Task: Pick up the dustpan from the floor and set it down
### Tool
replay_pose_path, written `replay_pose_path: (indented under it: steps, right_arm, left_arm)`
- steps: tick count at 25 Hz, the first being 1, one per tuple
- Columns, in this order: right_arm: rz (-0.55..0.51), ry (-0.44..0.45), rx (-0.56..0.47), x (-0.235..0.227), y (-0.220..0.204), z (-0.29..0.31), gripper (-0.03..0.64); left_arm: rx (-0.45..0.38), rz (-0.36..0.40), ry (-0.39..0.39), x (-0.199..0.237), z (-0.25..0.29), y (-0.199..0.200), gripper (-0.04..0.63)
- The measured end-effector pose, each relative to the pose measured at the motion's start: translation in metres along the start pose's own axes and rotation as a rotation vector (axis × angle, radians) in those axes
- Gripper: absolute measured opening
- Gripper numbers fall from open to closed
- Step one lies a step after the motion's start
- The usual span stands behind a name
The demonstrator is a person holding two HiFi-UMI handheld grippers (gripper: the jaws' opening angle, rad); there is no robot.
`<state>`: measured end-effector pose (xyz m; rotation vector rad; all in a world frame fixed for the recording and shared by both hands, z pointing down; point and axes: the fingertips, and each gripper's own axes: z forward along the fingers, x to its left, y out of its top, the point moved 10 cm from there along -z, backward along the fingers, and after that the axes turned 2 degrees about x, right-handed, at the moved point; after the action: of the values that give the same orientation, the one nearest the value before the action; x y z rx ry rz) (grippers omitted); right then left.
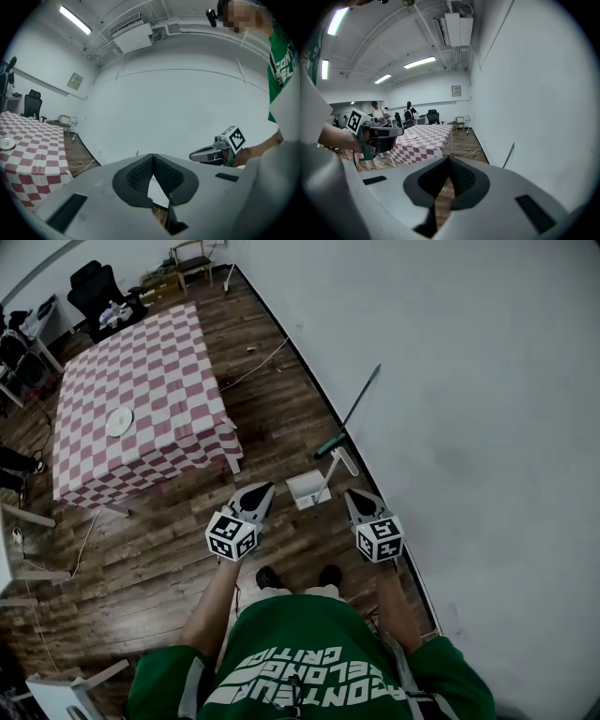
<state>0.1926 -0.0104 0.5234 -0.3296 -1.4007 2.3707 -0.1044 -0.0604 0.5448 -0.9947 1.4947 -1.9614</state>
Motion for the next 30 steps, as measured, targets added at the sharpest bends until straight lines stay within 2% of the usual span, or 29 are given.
replay_pose_path:
  steps: [20,30]
  right_arm:
    - [-0.003,0.021,-0.004,-0.081,-0.025,-0.038,0.008]
    - [0.016,0.014,-0.011,-0.101,-0.033,-0.04,0.008]
  left_arm:
    - [0.014,0.018,0.02,-0.06,0.072,0.0,0.003]
    - [0.035,0.032,0.027,-0.067,0.085,0.001,0.003]
